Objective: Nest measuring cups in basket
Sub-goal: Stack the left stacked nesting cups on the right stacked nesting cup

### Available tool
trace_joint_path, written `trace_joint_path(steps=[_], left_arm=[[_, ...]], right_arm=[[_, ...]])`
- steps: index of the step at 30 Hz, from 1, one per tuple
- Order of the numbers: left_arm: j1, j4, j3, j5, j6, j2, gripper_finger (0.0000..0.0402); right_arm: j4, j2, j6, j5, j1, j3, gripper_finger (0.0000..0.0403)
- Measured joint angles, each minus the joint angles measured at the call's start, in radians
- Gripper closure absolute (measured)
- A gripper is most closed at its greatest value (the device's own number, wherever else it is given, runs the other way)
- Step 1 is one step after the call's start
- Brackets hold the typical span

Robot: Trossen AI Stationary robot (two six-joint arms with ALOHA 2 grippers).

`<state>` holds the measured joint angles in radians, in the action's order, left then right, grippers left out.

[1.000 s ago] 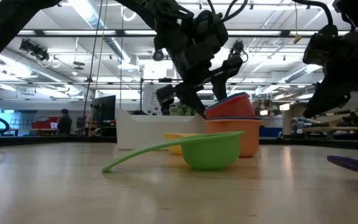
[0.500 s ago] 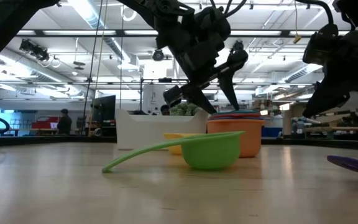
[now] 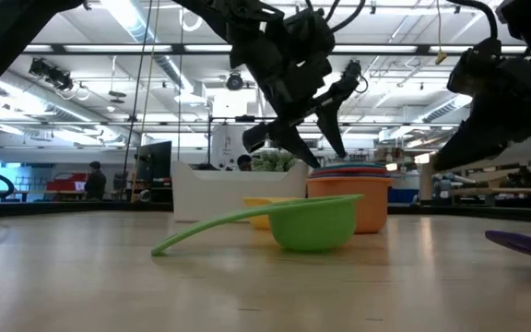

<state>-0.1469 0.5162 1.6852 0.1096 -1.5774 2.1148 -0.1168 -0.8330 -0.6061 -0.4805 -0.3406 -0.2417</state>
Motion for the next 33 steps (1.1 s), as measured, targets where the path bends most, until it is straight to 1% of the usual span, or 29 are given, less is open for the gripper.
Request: trace_joint_path(steps=[6, 12, 18, 21, 23, 26, 28, 31, 33], left_arm=[[-0.003, 0.002, 0.001, 0.004, -0.004, 0.01, 0.0214], [-0.003, 0.057, 0.003, 0.045, 0.0, 0.009, 0.0214], [0.008, 0.058, 0.002, 0.02, 0.028, 0.003, 0.0214], [0.017, 0.042, -0.002, 0.049, 0.059, -0.007, 0.0214], [0.028, 0.016, -0.002, 0.067, 0.077, -0.015, 0.0214], [0.044, 0.0, 0.0, 0.067, 0.107, -0.043, 0.0218], [0.057, 0.01, 0.0, 0.054, 0.128, -0.055, 0.0225], [0.08, 0.015, -0.002, 0.019, 0.164, -0.08, 0.024], [0.094, 0.012, 0.0, -0.003, 0.209, -0.105, 0.025]], right_arm=[[0.086, -0.045, 0.026, 0.01, 0.015, 0.021, 0.0194], [0.207, -0.162, 0.071, 0.011, 0.031, 0.016, 0.0194], [0.213, -0.231, 0.119, 0.01, 0.059, -0.027, 0.0194], [0.211, -0.231, 0.159, 0.011, 0.071, -0.046, 0.0194], [0.208, -0.225, 0.197, 0.026, 0.083, -0.066, 0.0194], [0.187, -0.213, 0.275, 0.096, 0.104, -0.096, 0.0194], [0.174, -0.211, 0.366, 0.136, 0.108, -0.105, 0.0194], [0.163, -0.214, 0.515, 0.15, 0.114, -0.107, 0.0194], [0.175, -0.214, 0.582, 0.151, 0.128, -0.107, 0.0194]])
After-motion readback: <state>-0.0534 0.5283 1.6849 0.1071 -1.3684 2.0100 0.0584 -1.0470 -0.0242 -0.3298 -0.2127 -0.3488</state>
